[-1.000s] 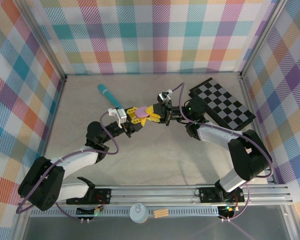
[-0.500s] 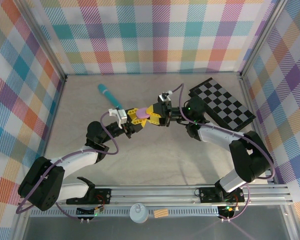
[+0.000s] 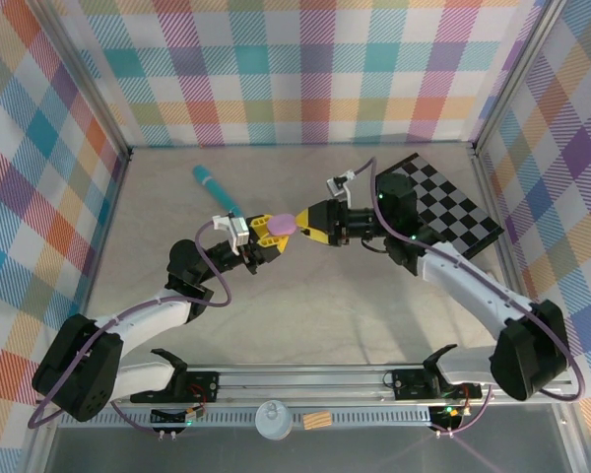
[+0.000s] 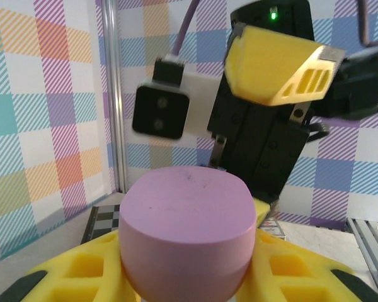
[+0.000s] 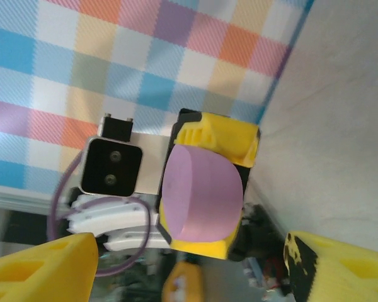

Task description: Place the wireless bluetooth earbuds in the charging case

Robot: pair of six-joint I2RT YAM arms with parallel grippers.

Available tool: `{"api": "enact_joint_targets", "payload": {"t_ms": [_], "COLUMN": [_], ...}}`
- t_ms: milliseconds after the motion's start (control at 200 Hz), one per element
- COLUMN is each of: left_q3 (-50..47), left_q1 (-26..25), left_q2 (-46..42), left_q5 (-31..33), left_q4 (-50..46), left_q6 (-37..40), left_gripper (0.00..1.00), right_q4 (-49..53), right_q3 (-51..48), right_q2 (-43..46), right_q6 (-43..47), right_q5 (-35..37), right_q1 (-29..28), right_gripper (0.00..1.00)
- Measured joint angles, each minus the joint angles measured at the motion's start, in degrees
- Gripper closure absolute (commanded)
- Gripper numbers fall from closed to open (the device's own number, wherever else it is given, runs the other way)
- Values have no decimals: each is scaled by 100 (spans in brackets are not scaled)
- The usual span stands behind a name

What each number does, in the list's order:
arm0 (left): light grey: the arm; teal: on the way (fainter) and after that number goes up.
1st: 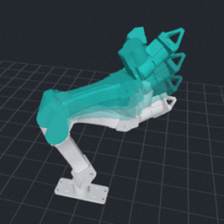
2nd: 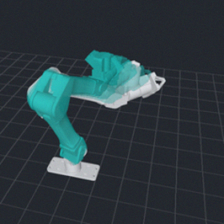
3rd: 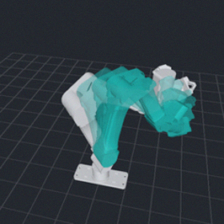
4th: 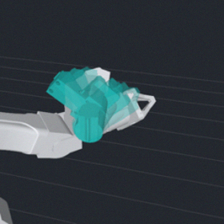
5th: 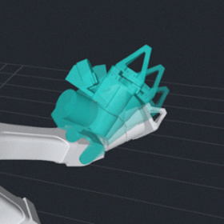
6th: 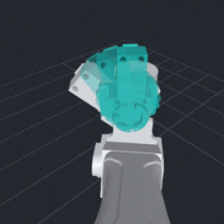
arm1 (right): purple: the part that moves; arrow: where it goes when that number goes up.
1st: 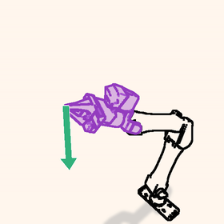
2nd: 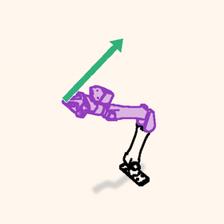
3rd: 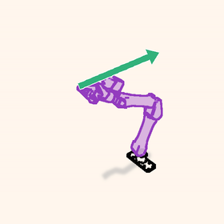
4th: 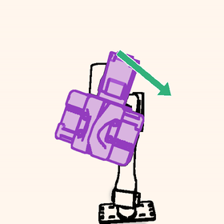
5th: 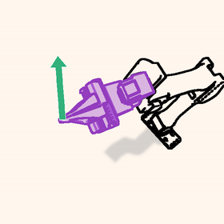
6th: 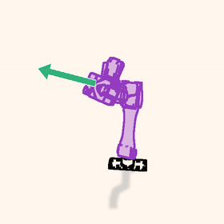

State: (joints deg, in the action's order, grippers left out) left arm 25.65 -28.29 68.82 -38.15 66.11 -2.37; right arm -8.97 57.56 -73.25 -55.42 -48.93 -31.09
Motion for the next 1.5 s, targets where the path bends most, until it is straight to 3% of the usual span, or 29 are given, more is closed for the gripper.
{"api": "enact_joint_targets", "payload": {"t_ms": [150,300,525,860,1500], "left_q3": [0,0,9,22,48], "left_q1": [7,11,11,13,39], "left_q2": [-4,-55,-162,-332,-332], "left_q5": [-133,-396,-708,-892,-894], "left_q4": [0,-42,-308,-492,-625], "left_q6": [-155,-299,-385,-417,-428], "left_gripper": [67,67,68,68,67], "right_q4": [1665,2614,3126,3377,3392], "right_q3": [680,1115,1228,1408,1521], "right_q2": [503,734,367,118,63], "right_q6": [2205,4190,5914,6450,6321], "right_q5": [669,1493,2378,2839,2977], "right_q1": [-39,-374,-1034,-1095,-1054], "right_gripper": [15,12,11,11,11]}}
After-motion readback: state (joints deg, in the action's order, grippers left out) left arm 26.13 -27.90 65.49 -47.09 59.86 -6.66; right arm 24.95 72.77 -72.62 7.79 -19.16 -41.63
